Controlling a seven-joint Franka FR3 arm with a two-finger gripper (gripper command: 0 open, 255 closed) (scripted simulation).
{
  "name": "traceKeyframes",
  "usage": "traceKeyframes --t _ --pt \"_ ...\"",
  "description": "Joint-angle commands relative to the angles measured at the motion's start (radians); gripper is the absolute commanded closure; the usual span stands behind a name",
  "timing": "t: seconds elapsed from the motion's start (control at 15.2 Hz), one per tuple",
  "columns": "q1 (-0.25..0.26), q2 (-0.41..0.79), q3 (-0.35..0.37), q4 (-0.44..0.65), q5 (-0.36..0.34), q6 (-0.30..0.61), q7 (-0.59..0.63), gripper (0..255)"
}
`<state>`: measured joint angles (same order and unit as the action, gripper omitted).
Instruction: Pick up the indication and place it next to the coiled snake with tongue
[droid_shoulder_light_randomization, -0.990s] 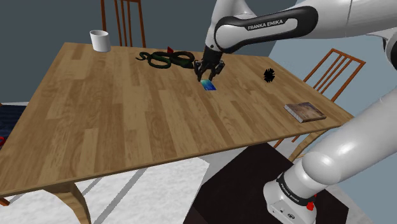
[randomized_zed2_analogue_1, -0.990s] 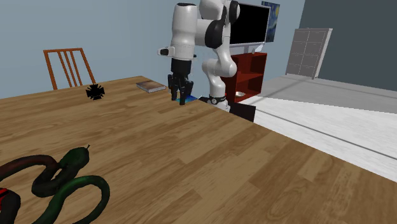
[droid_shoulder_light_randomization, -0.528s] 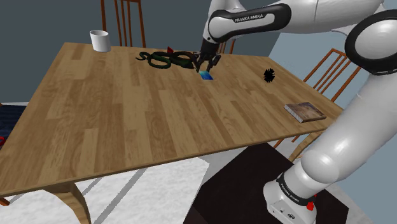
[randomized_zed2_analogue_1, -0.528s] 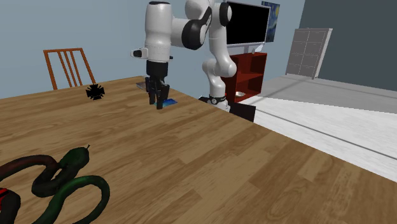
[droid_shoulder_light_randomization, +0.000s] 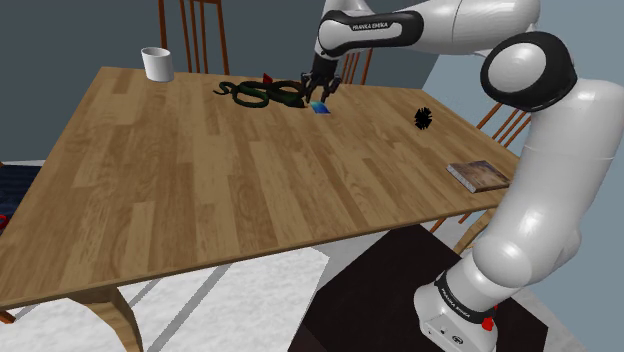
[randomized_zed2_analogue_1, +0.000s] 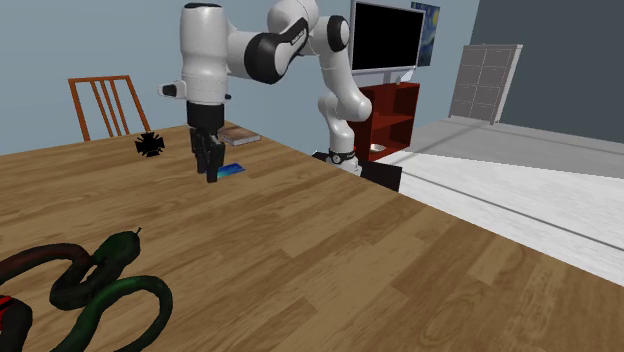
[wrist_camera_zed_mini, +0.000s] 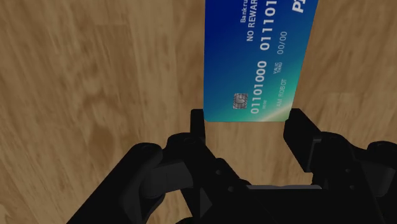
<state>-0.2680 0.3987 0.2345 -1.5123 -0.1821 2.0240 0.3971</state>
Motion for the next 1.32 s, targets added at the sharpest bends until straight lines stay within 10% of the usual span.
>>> traceKeyframes --t 0.0,1.25 --pt "0.002 0.017 -0.002 0.001 -0.004 0.015 0.002 255" --pt "0.006 0.093 -0.018 -0.125 -0.038 0.215 0.036 255"
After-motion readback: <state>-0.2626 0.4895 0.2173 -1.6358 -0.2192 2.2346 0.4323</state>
